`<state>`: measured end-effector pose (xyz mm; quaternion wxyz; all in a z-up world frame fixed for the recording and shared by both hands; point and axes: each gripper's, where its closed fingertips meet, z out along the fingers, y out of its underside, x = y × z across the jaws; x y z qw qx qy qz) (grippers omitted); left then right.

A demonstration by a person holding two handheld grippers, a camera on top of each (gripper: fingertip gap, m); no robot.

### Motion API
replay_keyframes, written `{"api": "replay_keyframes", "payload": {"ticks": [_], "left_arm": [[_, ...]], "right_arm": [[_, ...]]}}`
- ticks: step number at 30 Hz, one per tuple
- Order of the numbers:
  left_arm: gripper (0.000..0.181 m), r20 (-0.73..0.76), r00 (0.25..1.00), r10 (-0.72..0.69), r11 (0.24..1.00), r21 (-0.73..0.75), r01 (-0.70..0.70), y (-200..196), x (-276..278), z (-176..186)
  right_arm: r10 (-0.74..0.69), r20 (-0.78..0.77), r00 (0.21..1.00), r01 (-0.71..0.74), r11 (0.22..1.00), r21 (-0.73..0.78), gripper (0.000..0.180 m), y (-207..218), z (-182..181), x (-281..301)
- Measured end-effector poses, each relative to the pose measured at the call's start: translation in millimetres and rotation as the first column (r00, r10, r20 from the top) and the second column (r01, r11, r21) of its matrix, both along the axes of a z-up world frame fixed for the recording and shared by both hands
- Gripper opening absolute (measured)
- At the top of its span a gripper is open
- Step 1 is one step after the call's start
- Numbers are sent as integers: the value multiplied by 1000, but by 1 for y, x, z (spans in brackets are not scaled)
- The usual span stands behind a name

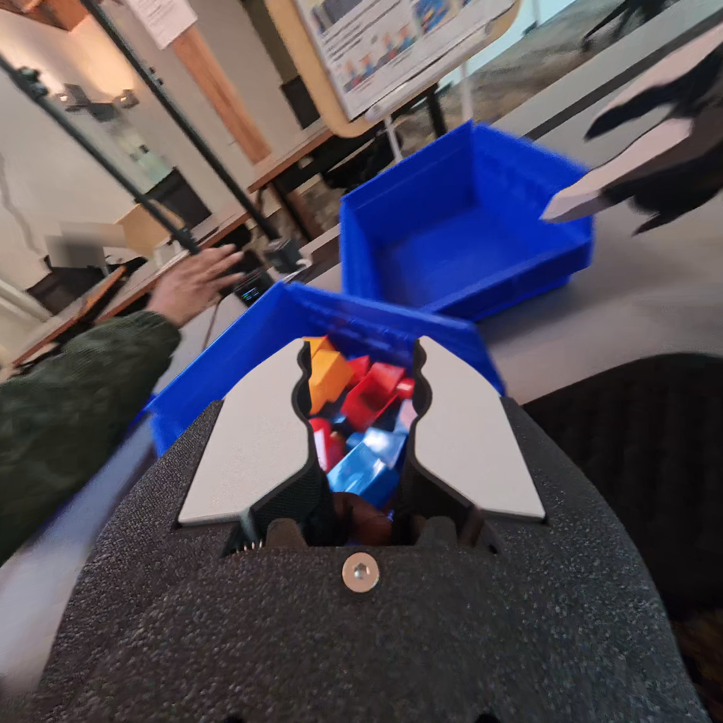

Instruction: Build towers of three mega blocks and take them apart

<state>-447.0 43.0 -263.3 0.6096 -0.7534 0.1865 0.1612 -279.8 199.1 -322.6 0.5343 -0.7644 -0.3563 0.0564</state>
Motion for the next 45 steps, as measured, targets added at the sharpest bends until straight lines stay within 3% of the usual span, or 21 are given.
{"api": "replay_keyframes", "payload": {"ticks": [3, 4, 7, 10, 13, 15, 16, 17, 21, 23, 25, 36, 45], "left_arm": [[49, 89, 990, -109, 994, 41, 106, 14, 39, 12], [49, 137, 979, -149, 988, 49, 144, 17, 53, 14], [49, 271, 933, -235, 970, 14, 241, 24, 92, 6], [59, 319, 934, -164, 983, -27, 182, 43, 103, -15], [70, 354, 927, -122, 983, -89, 163, 62, 118, -38], [61, 332, 936, -114, 973, -155, 174, 72, 132, -58], [28, 277, 954, -114, 980, -126, 154, 78, 135, -59], [7, 237, 962, -132, 978, -127, 166, 83, 142, -62], [0, 183, 941, -284, 959, 43, 281, 88, 177, -29], [0, 81, 942, -325, 943, 103, 316, 95, 193, -12], [0, 104, 917, -386, 922, 77, 380, 105, 217, -8], [0, 79, 774, -629, 774, -39, 632, 158, 379, -21], [0, 137, 697, -703, 691, -98, 716, 186, 458, -34]], "right_arm": [[-70, 89, 994, 70, 998, 0, 21, 15, -13, 15], [-101, 151, 983, 99, 995, 22, 19, 19, -13, 27], [-128, 210, 969, 138, 990, -34, 16, 18, -14, 64], [-127, 147, 981, 146, 982, -124, 12, 3, -6, 98], [-128, 150, 980, 143, 986, -90, 10, -13, 8, 125], [-110, 136, 985, 118, 992, -55, 9, -22, 18, 134], [-85, 131, 988, 89, 996, -29, 9, -26, 22, 134], [-54, 139, 989, 52, 999, 16, 9, -30, 28, 133], [-176, 281, 943, 99, 958, 267, 12, -21, 48, 165], [-204, 220, 954, 135, 947, 291, 12, -19, 56, 183], [-258, 165, 952, 199, 930, 310, 12, -16, 61, 208], [-628, 138, 766, 567, 761, 316, 12, -17, 64, 376], [-773, 114, 624, 748, 634, 198, 12, -26, 32, 453]]}}
